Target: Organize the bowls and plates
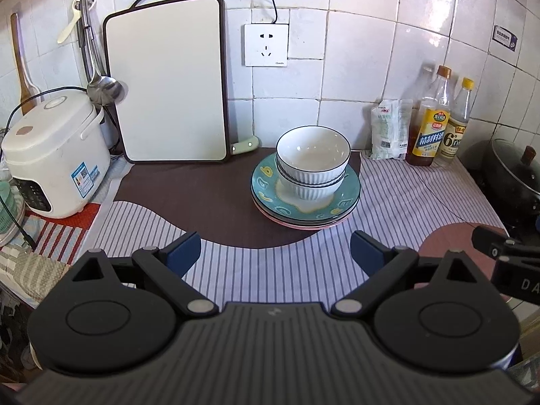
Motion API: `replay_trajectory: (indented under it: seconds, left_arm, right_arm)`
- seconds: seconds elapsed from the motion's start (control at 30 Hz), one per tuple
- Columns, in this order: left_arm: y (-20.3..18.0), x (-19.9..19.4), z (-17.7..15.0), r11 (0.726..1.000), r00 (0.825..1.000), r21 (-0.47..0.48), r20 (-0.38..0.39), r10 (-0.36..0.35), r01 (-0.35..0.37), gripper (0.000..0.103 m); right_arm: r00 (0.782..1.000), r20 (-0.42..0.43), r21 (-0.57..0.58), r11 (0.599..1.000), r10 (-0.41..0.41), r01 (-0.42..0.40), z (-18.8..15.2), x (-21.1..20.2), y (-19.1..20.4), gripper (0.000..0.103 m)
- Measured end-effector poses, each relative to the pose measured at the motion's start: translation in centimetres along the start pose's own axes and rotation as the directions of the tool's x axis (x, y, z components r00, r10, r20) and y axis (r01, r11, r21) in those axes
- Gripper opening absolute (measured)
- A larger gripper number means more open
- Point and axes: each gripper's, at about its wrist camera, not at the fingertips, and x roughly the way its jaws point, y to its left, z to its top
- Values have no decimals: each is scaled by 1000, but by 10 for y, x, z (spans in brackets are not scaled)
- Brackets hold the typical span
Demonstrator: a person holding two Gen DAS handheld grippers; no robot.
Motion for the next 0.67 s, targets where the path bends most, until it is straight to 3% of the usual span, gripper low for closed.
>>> replay_trajectory:
  seconds: [0.67]
  left_arm:
    - [6, -2, -2, 1000, 1000, -30, 15, 3, -3, 99]
  right_arm:
    - [1000, -11, -7, 1000, -1, 1, -2, 1, -1, 103]
